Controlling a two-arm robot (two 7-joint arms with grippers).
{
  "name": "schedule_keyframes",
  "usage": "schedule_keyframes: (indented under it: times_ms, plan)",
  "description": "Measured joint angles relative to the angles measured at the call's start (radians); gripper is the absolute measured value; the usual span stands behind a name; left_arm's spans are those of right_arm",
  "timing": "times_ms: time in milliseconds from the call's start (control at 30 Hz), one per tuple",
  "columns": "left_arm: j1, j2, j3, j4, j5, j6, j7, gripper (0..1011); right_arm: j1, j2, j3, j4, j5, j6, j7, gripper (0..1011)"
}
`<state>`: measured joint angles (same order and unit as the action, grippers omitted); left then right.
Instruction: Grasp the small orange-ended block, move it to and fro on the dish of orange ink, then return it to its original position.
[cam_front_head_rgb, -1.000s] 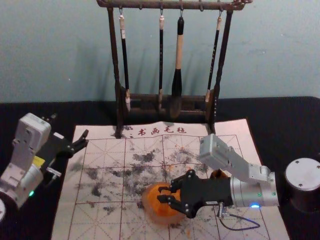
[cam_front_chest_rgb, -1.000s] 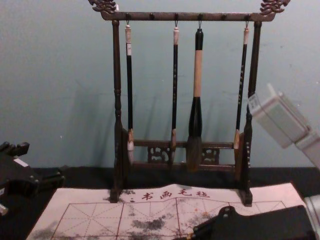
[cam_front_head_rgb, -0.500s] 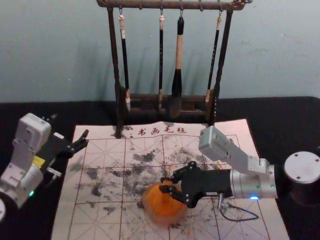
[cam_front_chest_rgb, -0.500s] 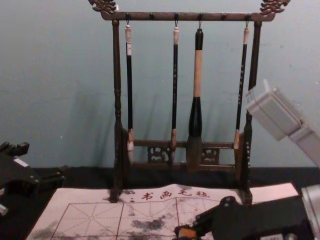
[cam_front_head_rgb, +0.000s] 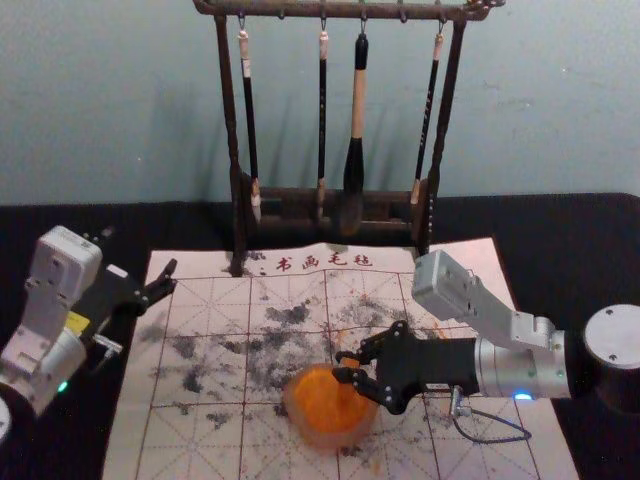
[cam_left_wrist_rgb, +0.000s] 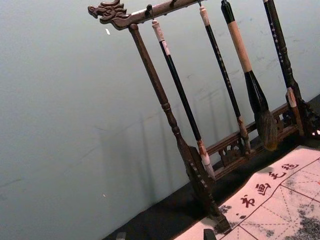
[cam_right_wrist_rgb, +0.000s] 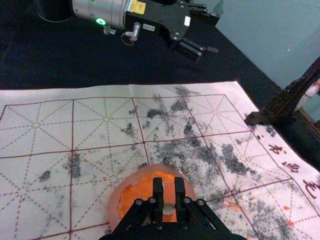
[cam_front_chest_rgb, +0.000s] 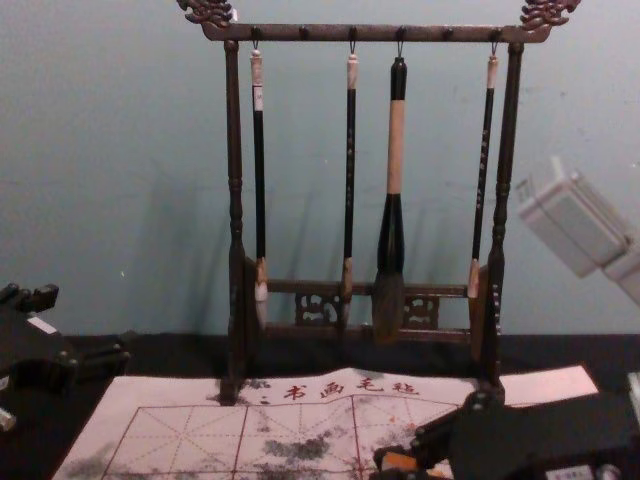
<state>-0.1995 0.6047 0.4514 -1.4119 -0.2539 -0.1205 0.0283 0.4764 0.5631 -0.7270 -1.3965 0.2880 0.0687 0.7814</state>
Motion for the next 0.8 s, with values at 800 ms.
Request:
schedule_keyframes:
  times_ms: [800]
  plan:
    - [0.000,0.000,0.000,0.000,0.000,0.000,0.000,1001,-0.032,0.023,-0.010,-0.060,0.029,0.013,0.023,93]
